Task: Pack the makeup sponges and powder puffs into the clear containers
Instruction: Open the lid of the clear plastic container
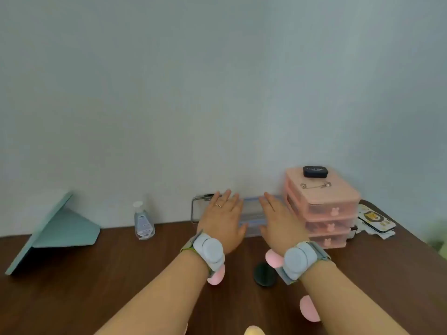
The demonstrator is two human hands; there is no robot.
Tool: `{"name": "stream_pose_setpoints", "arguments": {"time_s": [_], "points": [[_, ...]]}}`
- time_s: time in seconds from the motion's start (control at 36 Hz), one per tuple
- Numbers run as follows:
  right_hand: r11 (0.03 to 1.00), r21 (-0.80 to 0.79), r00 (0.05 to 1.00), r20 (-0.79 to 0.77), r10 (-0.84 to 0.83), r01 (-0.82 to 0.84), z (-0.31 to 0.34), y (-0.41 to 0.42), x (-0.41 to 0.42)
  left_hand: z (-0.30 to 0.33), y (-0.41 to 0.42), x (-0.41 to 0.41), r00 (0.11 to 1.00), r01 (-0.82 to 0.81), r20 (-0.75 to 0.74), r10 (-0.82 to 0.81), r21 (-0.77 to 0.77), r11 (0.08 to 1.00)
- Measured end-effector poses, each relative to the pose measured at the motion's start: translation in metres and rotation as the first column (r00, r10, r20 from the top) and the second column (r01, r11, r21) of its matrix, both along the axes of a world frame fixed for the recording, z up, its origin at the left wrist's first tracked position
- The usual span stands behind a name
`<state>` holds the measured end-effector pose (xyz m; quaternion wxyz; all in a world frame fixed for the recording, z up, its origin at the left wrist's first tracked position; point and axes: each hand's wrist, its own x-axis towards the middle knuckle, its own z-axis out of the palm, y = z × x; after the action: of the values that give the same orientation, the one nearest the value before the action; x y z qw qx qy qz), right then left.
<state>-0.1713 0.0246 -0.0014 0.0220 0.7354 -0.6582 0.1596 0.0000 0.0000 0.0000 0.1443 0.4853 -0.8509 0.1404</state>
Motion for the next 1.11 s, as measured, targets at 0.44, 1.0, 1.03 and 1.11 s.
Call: {"name": "stream_pose_setpoints", "arguments": {"time_s": [0.44, 1.0, 1.03, 1.11], "points": [[0.997, 0.08, 0.961, -0.274, 0.03, -0.009, -0.023, -0.031, -0.011, -0.031, -0.016, -0.021, 0.991, -0.076, 0.113, 0.066, 0.091, 0.993], [0.943, -0.331, 0.99, -0.115, -0.085, 0.042, -0.006, -0.008, -0.001, 0.01, 0.008, -0.023, 0.657, 0.051, -0.746, 0.107, 0.185, 0.981], [0.935, -0.354, 0.991, -0.109, -0.071, 0.028, -0.003, -0.005, 0.001, 0.015, 0.011, -0.023, 0.581, 0.043, -0.801, 0.148, 0.212, 0.976], [0.902, -0.432, 0.993, -0.111, -0.037, -0.014, 0.006, 0.005, 0.008, 0.034, 0.019, -0.021, 0.325, 0.073, -0.882, 0.34, 0.382, 0.921]]}}
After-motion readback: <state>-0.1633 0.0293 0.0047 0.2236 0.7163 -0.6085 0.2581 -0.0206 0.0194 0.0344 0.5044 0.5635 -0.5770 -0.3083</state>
